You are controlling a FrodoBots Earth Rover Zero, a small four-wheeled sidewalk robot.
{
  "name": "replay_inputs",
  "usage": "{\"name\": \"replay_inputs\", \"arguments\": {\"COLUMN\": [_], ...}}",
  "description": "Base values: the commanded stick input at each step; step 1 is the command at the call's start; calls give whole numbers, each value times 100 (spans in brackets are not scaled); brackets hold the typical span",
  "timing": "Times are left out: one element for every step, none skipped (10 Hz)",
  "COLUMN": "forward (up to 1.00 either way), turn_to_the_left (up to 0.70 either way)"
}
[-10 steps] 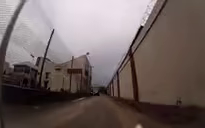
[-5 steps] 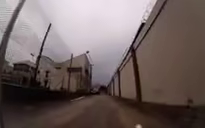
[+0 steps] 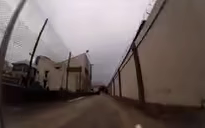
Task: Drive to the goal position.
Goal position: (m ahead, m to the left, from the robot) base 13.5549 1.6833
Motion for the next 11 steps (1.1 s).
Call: {"name": "replay_inputs", "arguments": {"forward": [84,84,84,84,84,84,84,84,84,84,84], "turn_to_the_left": [3,3,3,3,3,3,3,3,3,3,3]}}
